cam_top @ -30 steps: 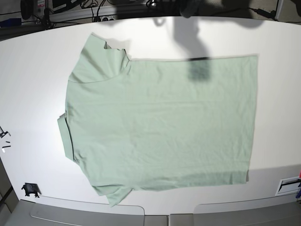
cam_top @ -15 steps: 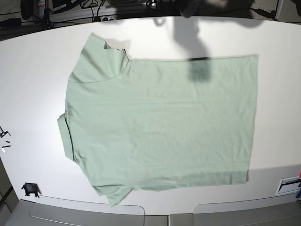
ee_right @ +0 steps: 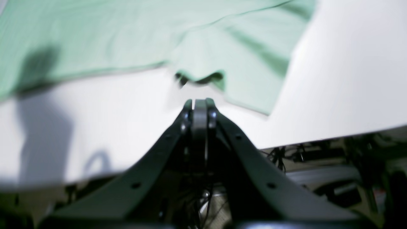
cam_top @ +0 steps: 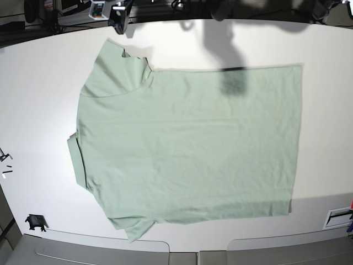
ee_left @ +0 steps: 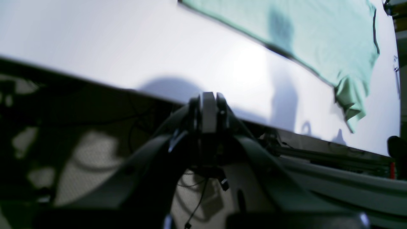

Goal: Fold the T-shirt properly
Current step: 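Move the right gripper down toward the shirt's shoulder corner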

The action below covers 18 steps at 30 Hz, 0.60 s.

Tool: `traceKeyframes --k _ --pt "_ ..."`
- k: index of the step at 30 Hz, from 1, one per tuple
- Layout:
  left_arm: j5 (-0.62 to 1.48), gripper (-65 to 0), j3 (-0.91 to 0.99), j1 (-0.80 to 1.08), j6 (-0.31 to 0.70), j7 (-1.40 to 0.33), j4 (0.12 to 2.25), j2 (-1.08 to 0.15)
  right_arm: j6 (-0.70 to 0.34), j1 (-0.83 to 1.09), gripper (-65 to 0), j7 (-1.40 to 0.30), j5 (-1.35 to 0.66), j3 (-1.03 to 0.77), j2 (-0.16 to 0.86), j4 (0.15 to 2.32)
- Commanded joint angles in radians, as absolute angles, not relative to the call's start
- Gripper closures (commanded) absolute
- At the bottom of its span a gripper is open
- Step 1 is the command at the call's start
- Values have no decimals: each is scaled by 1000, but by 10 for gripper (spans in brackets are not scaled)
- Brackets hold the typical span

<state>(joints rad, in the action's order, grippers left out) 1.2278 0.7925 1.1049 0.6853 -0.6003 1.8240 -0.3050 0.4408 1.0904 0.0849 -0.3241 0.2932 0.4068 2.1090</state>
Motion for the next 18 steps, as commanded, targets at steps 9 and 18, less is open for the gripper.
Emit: traceKeyframes --k 9,18 --pt "1249 0 820 1075 698 -614 1837 -311 329 975 0 111 -499 227 291 2127" --pt "1246 0 820 1075 698 -614 1837 -311 -41 938 0 6 -626 -1 276 2127"
